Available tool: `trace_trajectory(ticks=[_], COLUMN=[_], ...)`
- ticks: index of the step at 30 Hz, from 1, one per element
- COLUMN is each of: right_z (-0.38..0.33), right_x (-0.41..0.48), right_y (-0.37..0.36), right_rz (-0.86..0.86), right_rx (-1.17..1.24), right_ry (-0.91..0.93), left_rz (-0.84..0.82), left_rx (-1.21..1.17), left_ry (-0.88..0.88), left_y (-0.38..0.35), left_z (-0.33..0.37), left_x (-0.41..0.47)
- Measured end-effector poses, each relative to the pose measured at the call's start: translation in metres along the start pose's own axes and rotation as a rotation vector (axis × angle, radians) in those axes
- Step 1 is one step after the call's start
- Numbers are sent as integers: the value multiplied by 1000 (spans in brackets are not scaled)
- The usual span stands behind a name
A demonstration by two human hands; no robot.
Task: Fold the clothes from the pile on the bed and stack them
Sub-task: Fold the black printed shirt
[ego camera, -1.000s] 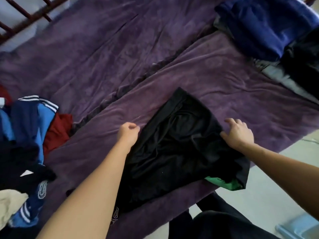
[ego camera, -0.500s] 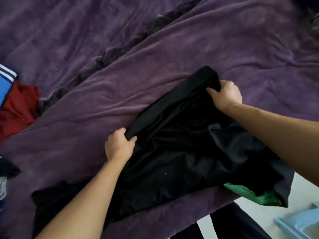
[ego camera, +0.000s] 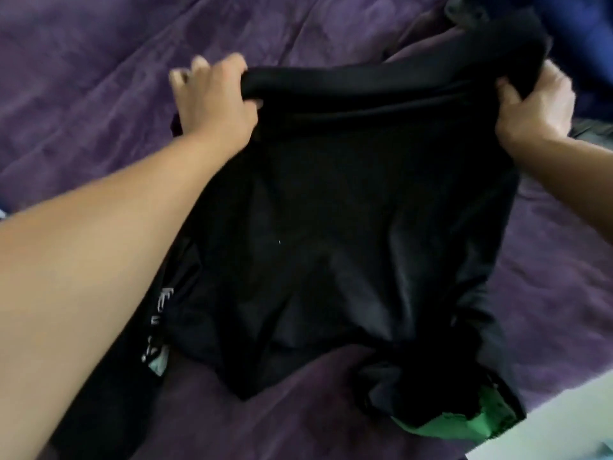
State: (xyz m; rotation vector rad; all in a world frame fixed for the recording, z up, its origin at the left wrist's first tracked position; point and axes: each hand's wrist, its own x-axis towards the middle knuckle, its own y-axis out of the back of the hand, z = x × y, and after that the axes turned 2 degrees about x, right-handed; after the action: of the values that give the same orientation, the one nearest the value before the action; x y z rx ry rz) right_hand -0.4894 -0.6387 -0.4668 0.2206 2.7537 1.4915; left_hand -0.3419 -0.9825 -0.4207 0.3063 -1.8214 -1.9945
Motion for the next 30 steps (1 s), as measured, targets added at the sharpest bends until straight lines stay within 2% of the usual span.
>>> trace_trajectory(ticks=[4,7,9,12,14,17,20,22,25,28,30], right_z=[28,46,51,47,37,25,35,53,67,63,50], right_x=[57,63,47,-2,-51,-153,-246,-275,-279,-282,-286], right_y=[0,-5,-8,-3,1,5,0,-11,-26,-35,-30], right_rz=[46,-19,-99,-136,-168,-423,-728,-814,-755,-643,-544], right_rx=[-20,-97,-149,-175,-54,157,60,-158,-394,-368,-284], right_ry=[-95,-169,-144,115,305,528,732,786,730,710,612], left_rz=[152,118,52,-64,-109,-227,-450,-566,-644,-594,-534], left_rx=[-36,-21,-13,-45,-77,-88,9,101,156,134,94], left_ry=[-55,-58,-40,-21,-4,-38,-134,-176,-176,-220,-221], left_y=[-13,-34,-46,-55,-56,-54,-58,-66,-80,-81,-70], left_z=[52,70,65,43,25,4,-18,-35,-50,-55,-63], left_x=[52,63,43,-25,-87,-186,-269,-294,-291,-272,-261])
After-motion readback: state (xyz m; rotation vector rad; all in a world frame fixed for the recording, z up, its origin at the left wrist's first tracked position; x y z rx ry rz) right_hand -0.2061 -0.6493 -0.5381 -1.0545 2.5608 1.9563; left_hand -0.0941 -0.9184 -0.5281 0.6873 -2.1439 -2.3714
